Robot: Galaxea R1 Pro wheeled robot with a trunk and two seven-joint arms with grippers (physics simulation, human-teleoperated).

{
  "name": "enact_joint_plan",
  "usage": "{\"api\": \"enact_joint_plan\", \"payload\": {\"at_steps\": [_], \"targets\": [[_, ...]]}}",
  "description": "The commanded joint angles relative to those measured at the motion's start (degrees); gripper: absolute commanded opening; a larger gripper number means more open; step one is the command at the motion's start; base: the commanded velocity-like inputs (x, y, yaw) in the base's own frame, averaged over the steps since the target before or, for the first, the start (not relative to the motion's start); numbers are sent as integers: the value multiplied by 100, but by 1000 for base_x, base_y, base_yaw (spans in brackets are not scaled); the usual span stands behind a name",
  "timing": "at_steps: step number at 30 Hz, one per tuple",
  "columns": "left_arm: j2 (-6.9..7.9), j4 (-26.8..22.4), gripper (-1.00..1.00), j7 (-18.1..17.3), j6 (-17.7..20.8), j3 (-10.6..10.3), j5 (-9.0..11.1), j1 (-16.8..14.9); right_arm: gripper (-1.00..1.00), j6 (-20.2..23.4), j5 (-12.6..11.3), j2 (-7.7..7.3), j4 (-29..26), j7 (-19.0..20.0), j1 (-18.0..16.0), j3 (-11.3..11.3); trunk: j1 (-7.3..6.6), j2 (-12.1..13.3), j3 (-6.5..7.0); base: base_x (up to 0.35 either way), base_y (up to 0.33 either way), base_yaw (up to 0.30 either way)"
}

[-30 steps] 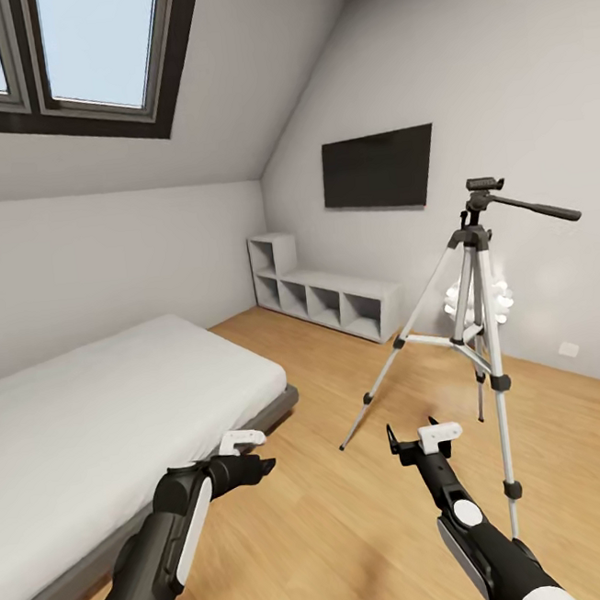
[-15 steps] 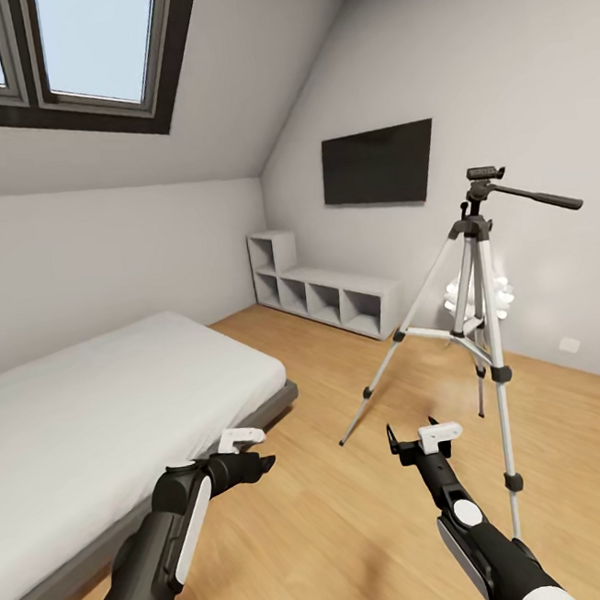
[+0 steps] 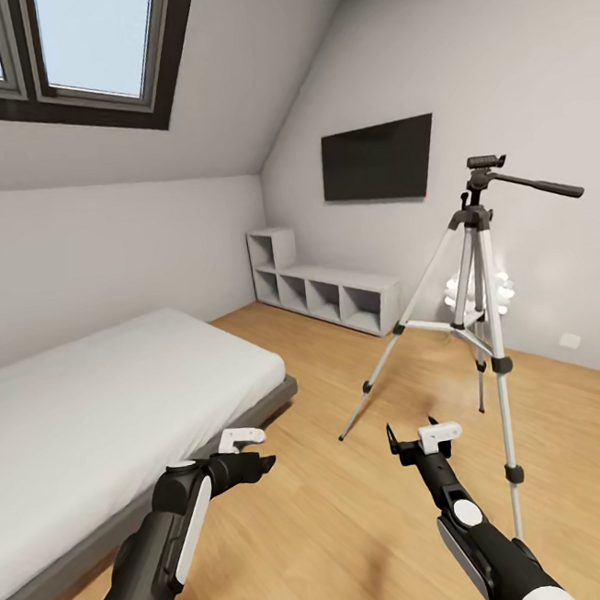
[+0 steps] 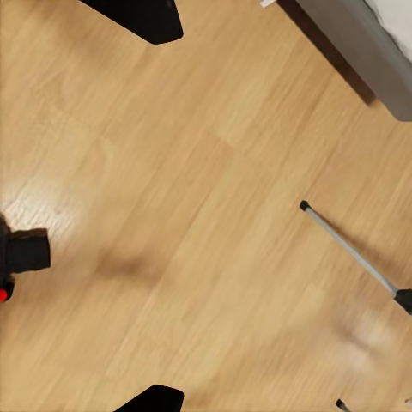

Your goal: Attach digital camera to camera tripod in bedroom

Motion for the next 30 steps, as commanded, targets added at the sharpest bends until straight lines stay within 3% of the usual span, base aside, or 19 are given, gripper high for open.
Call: {"api": "enact_joint_plan", "payload": {"at_steps": [1,30], "targets": [[-3,-5,100,-14,28,4,1,-5,100,-10,17,-5,3,-54,-4,27,22,-44,-24,0,0,0],[-3,-13,100,-15,29,4,-4,-5,100,1,26,-5,4,-54,-4,32,659,-1207,-545,0,0,0]]}}
